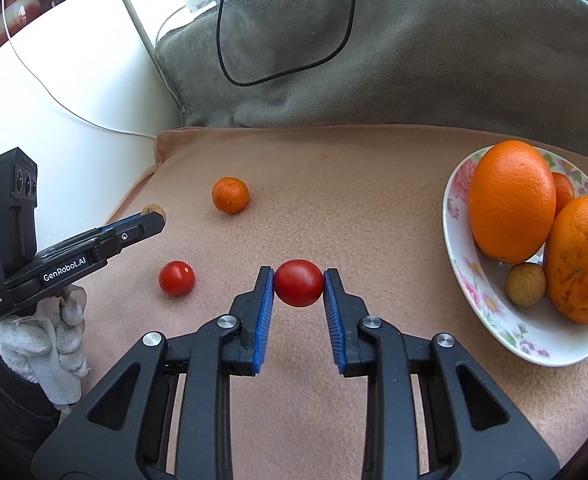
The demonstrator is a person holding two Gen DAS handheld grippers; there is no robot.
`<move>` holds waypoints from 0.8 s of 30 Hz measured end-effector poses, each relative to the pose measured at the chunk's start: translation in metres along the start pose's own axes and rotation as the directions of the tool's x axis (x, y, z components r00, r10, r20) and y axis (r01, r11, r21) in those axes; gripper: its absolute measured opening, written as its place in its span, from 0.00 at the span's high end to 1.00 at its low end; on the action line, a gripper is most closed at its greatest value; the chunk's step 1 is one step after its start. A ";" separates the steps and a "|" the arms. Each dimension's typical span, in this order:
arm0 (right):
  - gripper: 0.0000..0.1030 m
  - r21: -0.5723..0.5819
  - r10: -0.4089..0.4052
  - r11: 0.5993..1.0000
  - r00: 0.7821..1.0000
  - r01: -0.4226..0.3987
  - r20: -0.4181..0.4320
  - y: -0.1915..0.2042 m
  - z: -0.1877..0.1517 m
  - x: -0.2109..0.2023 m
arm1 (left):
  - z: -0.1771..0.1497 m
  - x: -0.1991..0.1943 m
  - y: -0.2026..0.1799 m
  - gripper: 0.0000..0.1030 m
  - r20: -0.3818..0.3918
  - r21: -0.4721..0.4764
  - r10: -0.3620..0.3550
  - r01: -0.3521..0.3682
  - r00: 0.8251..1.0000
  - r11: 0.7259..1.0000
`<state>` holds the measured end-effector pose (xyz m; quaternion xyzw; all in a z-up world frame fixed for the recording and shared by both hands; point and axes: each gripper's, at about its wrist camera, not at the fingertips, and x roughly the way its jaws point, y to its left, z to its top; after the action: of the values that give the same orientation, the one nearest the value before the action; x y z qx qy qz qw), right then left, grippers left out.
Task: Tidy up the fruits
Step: 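Grasp the kiwi with the left tool while the right tool grasps the tomato, then carry the kiwi with the left tool while the right tool carries the tomato over the plate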
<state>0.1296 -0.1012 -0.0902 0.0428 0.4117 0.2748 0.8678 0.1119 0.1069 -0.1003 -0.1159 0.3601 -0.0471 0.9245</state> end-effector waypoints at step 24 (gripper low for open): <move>0.74 0.057 -0.066 0.997 0.985 0.058 0.157 -0.046 -0.002 -0.097 | 0.003 -0.012 -0.094 0.75 0.010 0.115 -0.160 0.158 0.987 0.981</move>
<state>0.0987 -0.1905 -0.0386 0.0746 0.3494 0.2325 0.9046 0.1051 0.0189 -0.0669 -0.0919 0.3373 -0.1403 0.9264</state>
